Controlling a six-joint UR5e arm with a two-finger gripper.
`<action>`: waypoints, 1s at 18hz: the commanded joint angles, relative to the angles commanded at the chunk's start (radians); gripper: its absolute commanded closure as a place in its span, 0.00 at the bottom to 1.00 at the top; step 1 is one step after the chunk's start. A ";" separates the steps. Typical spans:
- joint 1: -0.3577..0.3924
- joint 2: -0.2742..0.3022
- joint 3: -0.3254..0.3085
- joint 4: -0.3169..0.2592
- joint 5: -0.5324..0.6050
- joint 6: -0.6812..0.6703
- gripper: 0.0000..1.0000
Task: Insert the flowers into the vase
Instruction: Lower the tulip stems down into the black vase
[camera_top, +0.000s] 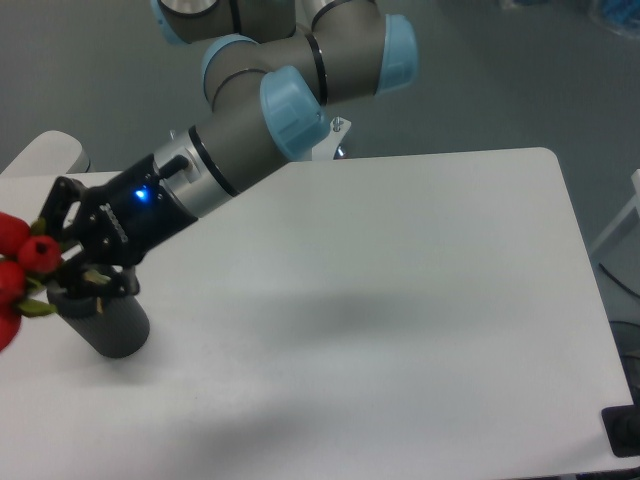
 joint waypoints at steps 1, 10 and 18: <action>-0.008 0.002 -0.014 0.018 0.000 0.002 1.00; -0.049 0.012 -0.091 0.042 0.002 0.072 0.99; -0.049 -0.005 -0.172 0.040 0.008 0.230 0.98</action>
